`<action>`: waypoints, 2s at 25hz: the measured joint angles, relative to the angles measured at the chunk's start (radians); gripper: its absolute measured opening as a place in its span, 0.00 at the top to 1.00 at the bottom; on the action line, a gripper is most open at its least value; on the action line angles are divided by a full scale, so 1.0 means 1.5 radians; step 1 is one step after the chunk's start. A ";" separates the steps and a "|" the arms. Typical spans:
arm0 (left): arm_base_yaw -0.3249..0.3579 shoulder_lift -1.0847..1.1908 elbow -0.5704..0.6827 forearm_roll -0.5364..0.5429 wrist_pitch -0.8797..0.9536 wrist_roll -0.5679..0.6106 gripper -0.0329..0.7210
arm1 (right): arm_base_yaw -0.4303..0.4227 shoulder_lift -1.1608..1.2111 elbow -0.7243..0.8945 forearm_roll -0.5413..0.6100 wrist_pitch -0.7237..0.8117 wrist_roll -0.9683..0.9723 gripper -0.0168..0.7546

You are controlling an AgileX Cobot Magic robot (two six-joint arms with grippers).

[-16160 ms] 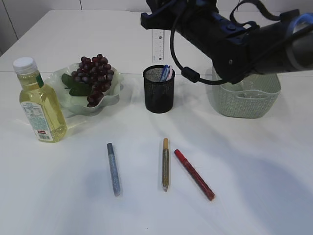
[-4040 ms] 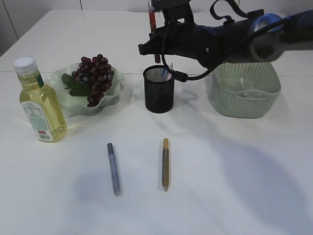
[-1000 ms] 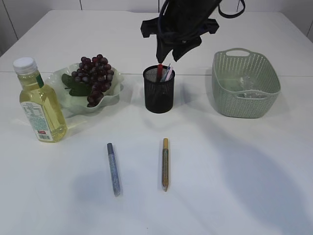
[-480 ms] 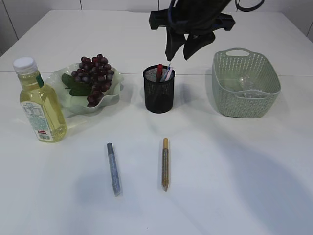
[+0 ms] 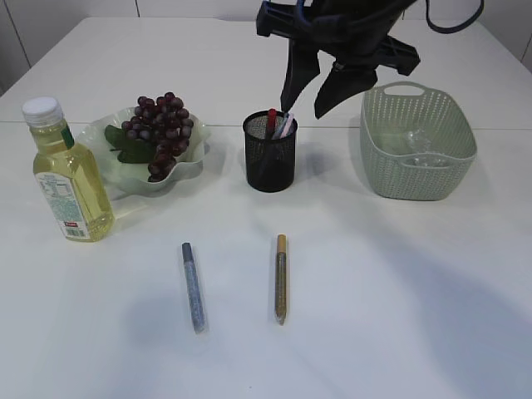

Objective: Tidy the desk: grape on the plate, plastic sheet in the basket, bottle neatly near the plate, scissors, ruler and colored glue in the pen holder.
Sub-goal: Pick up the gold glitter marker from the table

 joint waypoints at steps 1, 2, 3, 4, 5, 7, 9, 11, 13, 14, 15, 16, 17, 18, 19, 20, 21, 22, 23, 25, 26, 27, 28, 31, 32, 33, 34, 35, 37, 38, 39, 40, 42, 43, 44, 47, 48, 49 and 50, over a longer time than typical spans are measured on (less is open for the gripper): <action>0.000 0.003 0.000 0.000 0.000 -0.001 0.38 | 0.000 0.001 0.000 -0.002 0.000 0.010 0.55; 0.000 0.006 0.000 0.000 0.000 -0.001 0.38 | 0.000 0.003 0.001 -0.004 0.000 0.023 0.55; 0.000 0.009 0.000 -0.001 0.000 -0.001 0.38 | 0.000 0.007 0.003 -0.006 0.000 0.036 0.55; 0.000 0.012 0.000 -0.003 0.000 -0.001 0.38 | 0.000 0.013 0.004 -0.008 0.000 0.044 0.55; 0.000 0.017 0.000 -0.004 0.000 -0.001 0.38 | 0.001 0.017 0.004 -0.010 0.000 0.048 0.55; 0.000 0.024 0.000 -0.010 0.000 -0.001 0.38 | 0.012 0.034 0.005 -0.016 0.000 0.058 0.55; 0.000 0.032 0.000 -0.016 0.000 -0.001 0.38 | 0.029 0.050 0.006 -0.027 0.000 0.069 0.55; 0.000 0.034 0.000 -0.019 0.000 -0.002 0.38 | 0.048 0.066 0.006 -0.040 0.000 0.075 0.55; 0.000 0.034 0.000 -0.019 0.000 -0.002 0.38 | 0.062 0.084 0.006 -0.047 0.000 0.082 0.55; 0.000 0.034 0.000 -0.019 0.000 -0.002 0.38 | 0.066 0.098 0.006 -0.048 -0.001 0.086 0.55; 0.000 0.034 0.000 -0.019 0.000 -0.002 0.38 | 0.068 0.111 0.006 -0.046 -0.001 0.087 0.55; 0.000 0.034 0.000 -0.019 0.000 -0.002 0.38 | 0.069 0.122 0.006 -0.046 -0.001 0.089 0.55; 0.000 0.034 0.000 -0.019 0.000 -0.002 0.38 | 0.069 0.133 0.006 -0.046 -0.001 0.090 0.55; 0.000 0.034 0.000 -0.019 0.000 -0.002 0.38 | 0.069 0.142 0.006 -0.046 -0.001 0.091 0.55; 0.000 0.034 0.000 -0.019 0.000 -0.002 0.38 | 0.069 0.149 0.006 -0.046 -0.003 0.092 0.55; 0.000 0.034 0.000 -0.020 0.000 -0.002 0.38 | 0.069 0.156 0.006 -0.050 -0.003 0.092 0.55; 0.000 0.034 0.000 -0.020 0.000 -0.002 0.38 | 0.069 0.163 0.006 -0.055 -0.004 0.092 0.55; 0.000 0.034 0.000 -0.020 0.000 -0.002 0.38 | 0.069 0.169 0.006 -0.062 -0.004 0.092 0.55; 0.000 0.034 0.000 -0.020 0.000 -0.002 0.38 | 0.069 0.174 0.006 -0.066 -0.005 0.093 0.55; 0.000 0.034 0.000 -0.020 0.000 -0.002 0.38 | 0.069 0.182 0.006 -0.077 -0.006 0.093 0.55; 0.000 0.034 0.000 -0.020 0.000 -0.002 0.38 | 0.069 0.187 0.006 -0.080 -0.006 0.093 0.55; 0.000 0.034 0.000 -0.020 0.000 -0.002 0.38 | 0.069 0.191 0.006 -0.083 -0.006 0.093 0.55; 0.000 0.034 0.000 -0.020 0.000 -0.002 0.38 | 0.069 0.199 0.006 -0.084 -0.006 0.093 0.55; 0.000 0.034 0.000 -0.021 0.000 -0.002 0.38 | 0.069 0.221 0.006 -0.076 -0.008 0.093 0.55; 0.000 0.034 0.000 -0.021 0.000 -0.002 0.38 | 0.069 0.228 0.006 -0.071 -0.010 0.093 0.55; 0.000 0.034 0.000 -0.021 0.000 -0.002 0.38 | 0.069 0.232 0.006 -0.068 -0.010 0.095 0.55; 0.000 0.034 0.000 -0.021 0.000 -0.002 0.38 | 0.069 0.232 0.006 -0.067 -0.011 0.098 0.55; 0.000 0.034 0.000 -0.021 0.000 -0.002 0.38 | 0.069 0.233 0.006 -0.067 -0.011 0.099 0.55; 0.000 0.034 0.000 -0.021 0.000 -0.002 0.38 | 0.069 0.233 0.006 -0.067 -0.012 0.104 0.55; 0.000 0.034 0.000 -0.021 0.000 -0.002 0.38 | 0.069 0.233 0.006 -0.067 -0.012 0.108 0.55; 0.000 0.034 0.000 -0.021 0.000 -0.002 0.38 | 0.069 0.233 0.006 -0.066 -0.012 0.112 0.55; 0.000 0.034 0.000 -0.021 0.000 -0.002 0.38 | 0.069 0.233 0.006 -0.066 -0.012 0.118 0.55; 0.000 0.034 0.000 -0.021 0.000 -0.002 0.38 | 0.069 0.235 0.006 -0.066 -0.012 0.126 0.55; 0.000 0.034 0.000 -0.022 0.000 -0.002 0.38 | 0.069 0.237 0.006 -0.066 -0.012 0.131 0.55; 0.000 0.034 0.000 -0.024 0.000 -0.002 0.38 | 0.069 0.238 0.006 -0.066 -0.012 0.133 0.55; 0.000 0.034 0.000 -0.028 0.000 -0.002 0.38 | 0.069 0.251 0.006 -0.066 -0.012 0.142 0.55; 0.000 0.034 0.000 -0.029 0.000 -0.002 0.38 | 0.069 0.255 0.006 -0.064 -0.012 0.144 0.55; 0.000 0.034 0.000 -0.030 0.000 -0.002 0.38 | 0.069 0.263 0.006 -0.061 -0.014 0.145 0.55; 0.000 0.034 0.000 -0.031 0.000 -0.002 0.38 | 0.069 0.269 0.006 -0.060 -0.014 0.145 0.55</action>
